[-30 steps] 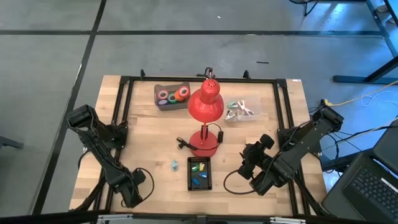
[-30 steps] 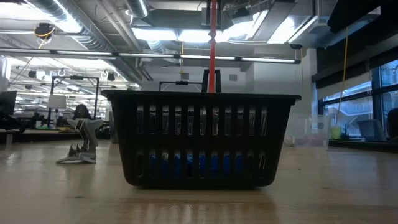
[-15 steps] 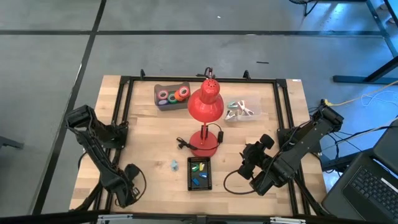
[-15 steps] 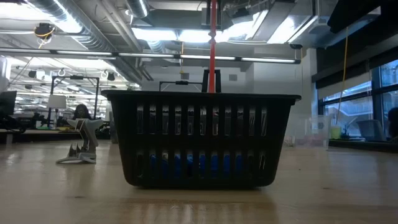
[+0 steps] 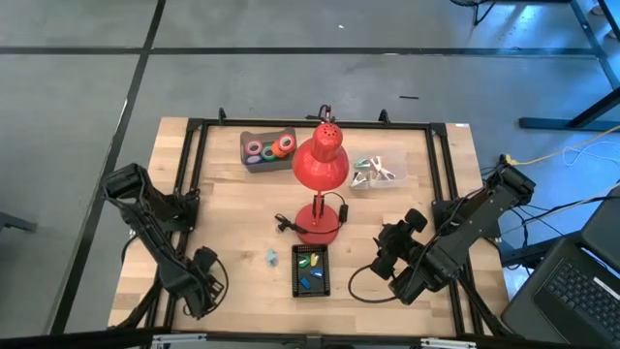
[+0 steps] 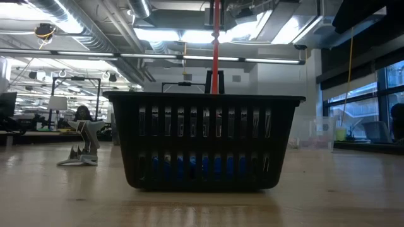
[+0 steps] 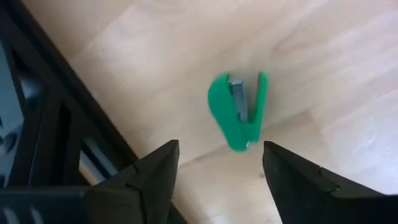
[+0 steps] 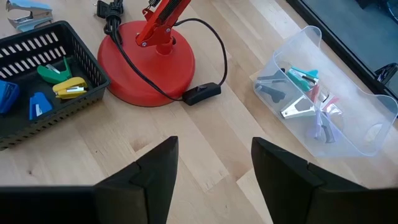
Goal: Pick and place Stapler, Stapler remover, tape
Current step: Put the green stapler into the black bin
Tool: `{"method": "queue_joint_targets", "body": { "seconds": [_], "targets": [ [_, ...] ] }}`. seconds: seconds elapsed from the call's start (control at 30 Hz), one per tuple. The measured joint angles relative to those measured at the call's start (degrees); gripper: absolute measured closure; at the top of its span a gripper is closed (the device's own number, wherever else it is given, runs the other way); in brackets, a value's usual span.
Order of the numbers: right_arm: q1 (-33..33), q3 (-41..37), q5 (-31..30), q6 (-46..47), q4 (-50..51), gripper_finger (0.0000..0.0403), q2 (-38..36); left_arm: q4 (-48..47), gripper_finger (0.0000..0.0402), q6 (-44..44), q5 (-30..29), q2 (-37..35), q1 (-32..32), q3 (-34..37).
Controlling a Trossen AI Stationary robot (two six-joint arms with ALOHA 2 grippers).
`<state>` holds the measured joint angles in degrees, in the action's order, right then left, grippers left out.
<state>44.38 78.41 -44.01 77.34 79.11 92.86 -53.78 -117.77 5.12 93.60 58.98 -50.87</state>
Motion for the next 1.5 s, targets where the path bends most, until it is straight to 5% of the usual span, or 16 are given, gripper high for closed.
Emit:
{"method": "queue_joint_targets", "body": {
  "seconds": [0.57,0.93,1.17,1.5],
  "targets": [
    [0.00,0.00,-1.03,0.00,-0.02,0.0198,0.00,-0.15,0.0190,12.01,-5.56,0.00,-6.79,0.00],
    [0.00,0.00,-1.03,0.00,-0.02,0.0198,0.00,-0.59,0.0287,13.30,-3.69,0.00,-6.44,0.00],
    [-0.01,0.00,-1.03,0.00,-0.02,0.0198,0.00,-0.93,0.0388,15.13,-5.46,0.00,-6.12,1.79],
    [-0.01,0.00,-2.09,0.00,-0.06,0.0198,0.00,-8.89,0.0398,19.97,-5.64,-0.10,-7.27,3.39]
  ]
}}
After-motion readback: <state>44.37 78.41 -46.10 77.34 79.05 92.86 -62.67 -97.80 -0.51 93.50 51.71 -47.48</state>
